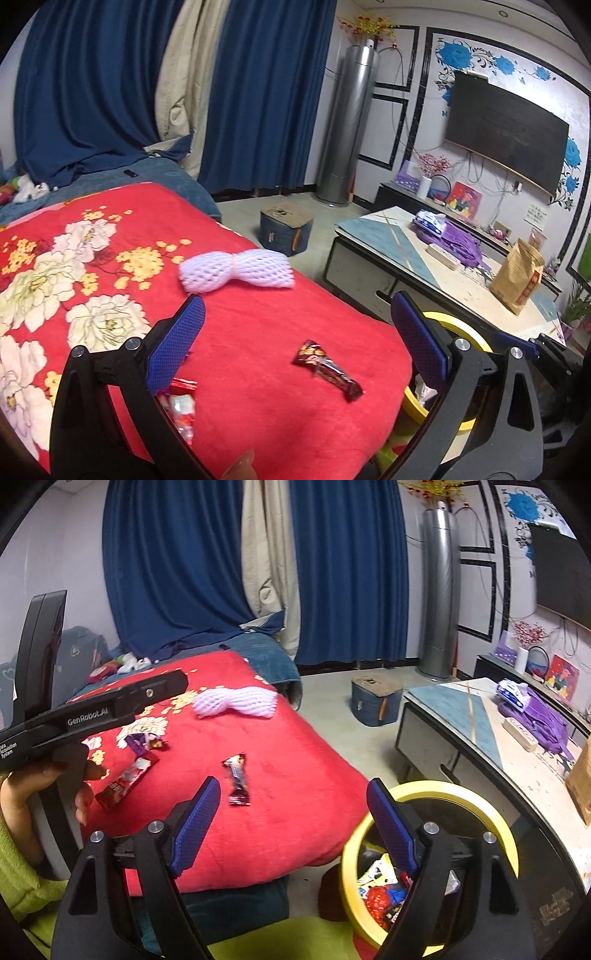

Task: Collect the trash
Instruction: 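Move both tools back over the remaining wrappers on the bed, then grasp the purple candy wrapper with the left tool while the right tool grasps the brown candy bar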

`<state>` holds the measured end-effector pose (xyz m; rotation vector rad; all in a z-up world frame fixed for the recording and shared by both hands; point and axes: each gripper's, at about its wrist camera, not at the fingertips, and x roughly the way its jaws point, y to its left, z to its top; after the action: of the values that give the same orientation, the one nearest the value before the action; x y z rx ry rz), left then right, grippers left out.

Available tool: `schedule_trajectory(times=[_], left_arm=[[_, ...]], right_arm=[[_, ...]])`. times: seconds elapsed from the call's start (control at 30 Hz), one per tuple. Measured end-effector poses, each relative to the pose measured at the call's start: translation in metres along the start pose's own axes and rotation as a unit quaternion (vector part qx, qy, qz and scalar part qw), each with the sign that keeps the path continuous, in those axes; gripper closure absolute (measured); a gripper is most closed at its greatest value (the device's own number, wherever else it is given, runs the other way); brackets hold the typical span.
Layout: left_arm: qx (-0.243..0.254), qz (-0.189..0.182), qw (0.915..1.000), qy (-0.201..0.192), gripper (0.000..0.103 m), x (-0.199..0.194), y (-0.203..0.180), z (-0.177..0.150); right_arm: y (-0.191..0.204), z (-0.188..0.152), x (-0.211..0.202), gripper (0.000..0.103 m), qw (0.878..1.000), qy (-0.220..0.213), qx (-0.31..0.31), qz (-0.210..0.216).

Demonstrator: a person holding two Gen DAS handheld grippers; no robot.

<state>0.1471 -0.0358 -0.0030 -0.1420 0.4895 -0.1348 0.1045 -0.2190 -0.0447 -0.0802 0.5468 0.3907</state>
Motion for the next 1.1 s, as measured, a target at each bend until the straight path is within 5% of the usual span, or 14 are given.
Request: schedule_trajectory(times=[0.53, 0.83, 0.97, 1.1], left_arm=[[-0.033, 0.044, 0.9983, 0.020, 0.011, -0.008, 0.048, 0.002], [-0.083, 0.030, 0.9947, 0.053, 0.011, -0.005, 0.088, -0.002], [-0.092, 0.023, 0.9928, 0.073, 0.011, -0.003, 0.099, -0.008], [-0.097, 0.008, 0.9901, 0.101, 0.026, 0.004, 0.104, -0.018]], right_arm=[[0.048, 0.004, 0.033, 0.023, 0.998, 0.028, -0.040, 0.042], [0.054, 0.004, 0.069, 0.025, 0.996, 0.055, -0.045, 0.050], [0.054, 0.003, 0.091, 0.033, 0.995, 0.078, -0.044, 0.053], [0.050, 0.002, 0.115, 0.039, 0.993, 0.100, -0.028, 0.053]])
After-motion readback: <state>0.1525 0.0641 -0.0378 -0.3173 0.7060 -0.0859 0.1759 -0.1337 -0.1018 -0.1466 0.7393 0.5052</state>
